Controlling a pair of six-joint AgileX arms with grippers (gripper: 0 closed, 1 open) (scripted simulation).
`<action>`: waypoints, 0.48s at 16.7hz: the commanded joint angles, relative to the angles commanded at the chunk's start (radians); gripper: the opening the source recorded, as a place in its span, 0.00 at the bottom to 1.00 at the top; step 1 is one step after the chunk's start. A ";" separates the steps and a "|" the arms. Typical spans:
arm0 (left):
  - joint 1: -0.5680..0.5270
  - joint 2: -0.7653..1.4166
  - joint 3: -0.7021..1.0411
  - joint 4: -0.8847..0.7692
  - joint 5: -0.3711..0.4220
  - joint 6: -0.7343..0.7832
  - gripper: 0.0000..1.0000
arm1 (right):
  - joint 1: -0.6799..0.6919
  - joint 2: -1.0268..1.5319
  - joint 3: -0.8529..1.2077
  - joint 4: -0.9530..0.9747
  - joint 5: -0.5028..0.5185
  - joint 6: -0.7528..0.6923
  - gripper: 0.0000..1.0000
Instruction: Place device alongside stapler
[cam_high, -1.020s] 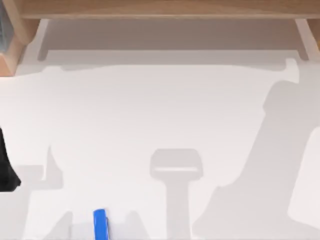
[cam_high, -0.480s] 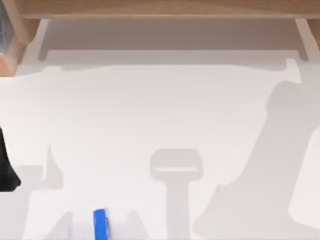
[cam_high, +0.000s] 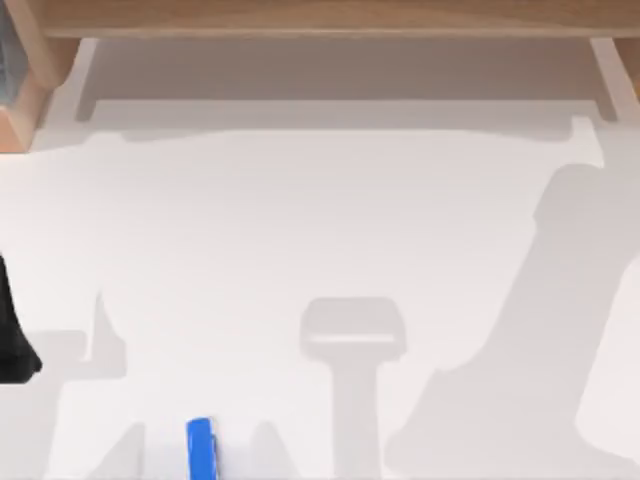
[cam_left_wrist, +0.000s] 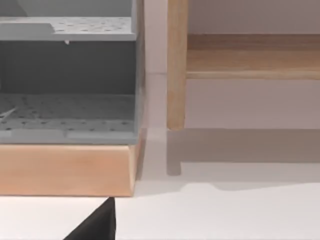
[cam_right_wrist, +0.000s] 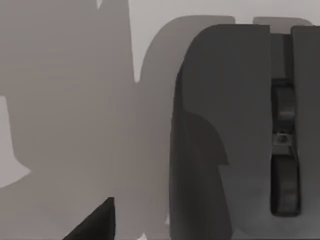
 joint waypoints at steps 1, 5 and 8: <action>0.000 0.000 0.000 0.000 0.000 0.000 1.00 | 0.000 0.000 -0.003 0.005 0.000 0.000 1.00; 0.000 0.000 0.000 0.000 0.000 0.000 1.00 | 0.002 0.026 -0.015 0.043 0.001 0.002 1.00; 0.000 0.000 0.000 0.000 0.000 0.000 1.00 | 0.003 0.030 -0.018 0.046 0.000 0.002 1.00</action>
